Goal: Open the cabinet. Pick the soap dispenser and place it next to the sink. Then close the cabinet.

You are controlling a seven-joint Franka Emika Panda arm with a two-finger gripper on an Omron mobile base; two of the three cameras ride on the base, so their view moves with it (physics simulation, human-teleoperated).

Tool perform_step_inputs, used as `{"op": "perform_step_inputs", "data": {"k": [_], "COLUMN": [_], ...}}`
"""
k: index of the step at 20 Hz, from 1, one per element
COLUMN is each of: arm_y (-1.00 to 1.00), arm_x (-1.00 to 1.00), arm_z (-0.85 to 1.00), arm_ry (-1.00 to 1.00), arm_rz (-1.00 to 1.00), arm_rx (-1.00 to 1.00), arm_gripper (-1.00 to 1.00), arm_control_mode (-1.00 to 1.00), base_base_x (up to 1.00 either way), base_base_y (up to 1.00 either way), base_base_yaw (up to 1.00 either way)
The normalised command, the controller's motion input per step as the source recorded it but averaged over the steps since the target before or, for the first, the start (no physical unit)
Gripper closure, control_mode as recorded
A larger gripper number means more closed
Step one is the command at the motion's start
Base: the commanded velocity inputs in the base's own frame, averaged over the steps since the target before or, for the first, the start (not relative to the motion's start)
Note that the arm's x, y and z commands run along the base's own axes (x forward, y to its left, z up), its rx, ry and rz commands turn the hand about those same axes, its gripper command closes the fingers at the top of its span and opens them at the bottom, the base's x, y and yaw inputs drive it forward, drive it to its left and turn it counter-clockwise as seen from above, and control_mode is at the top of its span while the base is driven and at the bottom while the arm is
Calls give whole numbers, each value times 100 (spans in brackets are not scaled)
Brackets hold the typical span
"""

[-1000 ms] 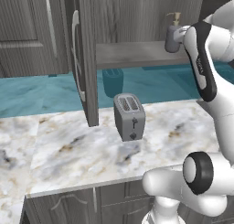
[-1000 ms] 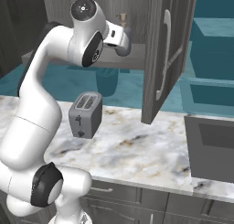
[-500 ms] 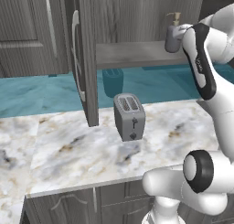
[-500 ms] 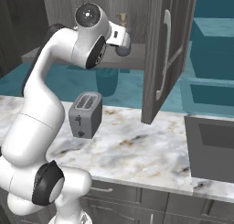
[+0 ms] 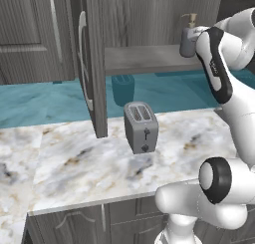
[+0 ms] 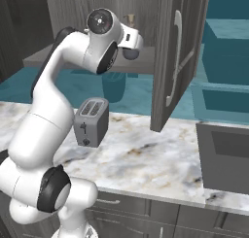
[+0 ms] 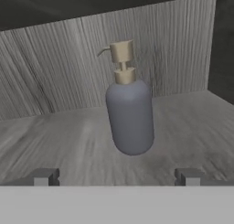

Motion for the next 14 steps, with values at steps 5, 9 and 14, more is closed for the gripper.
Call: {"op": "perform_step_inputs", "data": {"k": [5, 9, 14], "arm_y": [-22, -11, -4], "arm_x": [22, 34, 40], "arm_z": [23, 2, 0], "arm_ry": [1, 1, 0], "arm_rz": [0, 0, 0], "arm_rx": [0, 0, 0], "arm_gripper": [-100, -100, -100], "arm_control_mode": [-100, -100, -100], "base_base_x": [0, 0, 0], "base_base_y": [0, 0, 0], "base_base_yaw": [0, 0, 0]}}
